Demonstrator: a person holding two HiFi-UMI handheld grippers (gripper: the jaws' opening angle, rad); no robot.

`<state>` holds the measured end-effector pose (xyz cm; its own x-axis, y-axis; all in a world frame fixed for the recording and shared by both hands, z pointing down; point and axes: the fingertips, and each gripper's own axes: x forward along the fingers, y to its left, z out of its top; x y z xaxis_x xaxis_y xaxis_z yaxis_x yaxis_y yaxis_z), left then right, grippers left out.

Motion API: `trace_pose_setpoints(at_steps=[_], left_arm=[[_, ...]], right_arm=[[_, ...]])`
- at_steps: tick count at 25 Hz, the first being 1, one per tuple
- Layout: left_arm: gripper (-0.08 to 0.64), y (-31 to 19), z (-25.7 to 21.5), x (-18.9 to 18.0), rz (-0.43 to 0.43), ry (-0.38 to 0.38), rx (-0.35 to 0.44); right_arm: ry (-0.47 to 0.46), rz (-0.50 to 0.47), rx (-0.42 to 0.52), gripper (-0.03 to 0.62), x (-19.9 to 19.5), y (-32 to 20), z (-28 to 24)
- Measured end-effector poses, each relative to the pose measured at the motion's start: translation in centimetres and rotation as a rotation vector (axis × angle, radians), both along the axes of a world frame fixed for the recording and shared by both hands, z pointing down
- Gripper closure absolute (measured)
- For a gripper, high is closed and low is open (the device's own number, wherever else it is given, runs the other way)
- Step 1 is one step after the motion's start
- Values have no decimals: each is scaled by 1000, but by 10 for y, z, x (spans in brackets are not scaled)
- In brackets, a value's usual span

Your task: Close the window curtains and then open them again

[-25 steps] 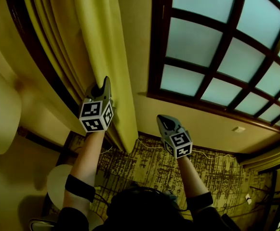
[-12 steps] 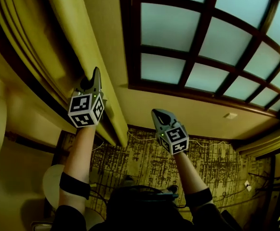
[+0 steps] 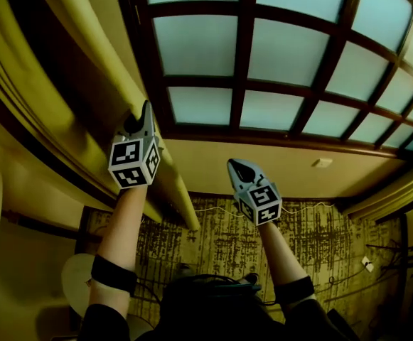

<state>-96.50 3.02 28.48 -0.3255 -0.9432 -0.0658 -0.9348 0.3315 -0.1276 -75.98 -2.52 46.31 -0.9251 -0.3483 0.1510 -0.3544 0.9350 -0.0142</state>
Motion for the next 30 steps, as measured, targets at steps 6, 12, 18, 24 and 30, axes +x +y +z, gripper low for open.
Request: trace_pose_setpoints(at_steps=[6,12,18,24,30], left_arm=[[560,-53,-8,64,71,-49,-39],[560,-101,-1,145,177,-73,-77],[560,-135,-12,208,191,-92,-52],[560,-155,-21,272,225,-117,-45],[560,-186,-10,355,327,-153,-88]], right_arm=[[-30,53,-15,592,49,-31,-3],[-45,122,-24,592,109,-58,-6],[-53,191,-46,592,178,-80,-7],[-50,206,-29,592,235,-88,-14],[-68,235,-25,592,286,-101,-21]])
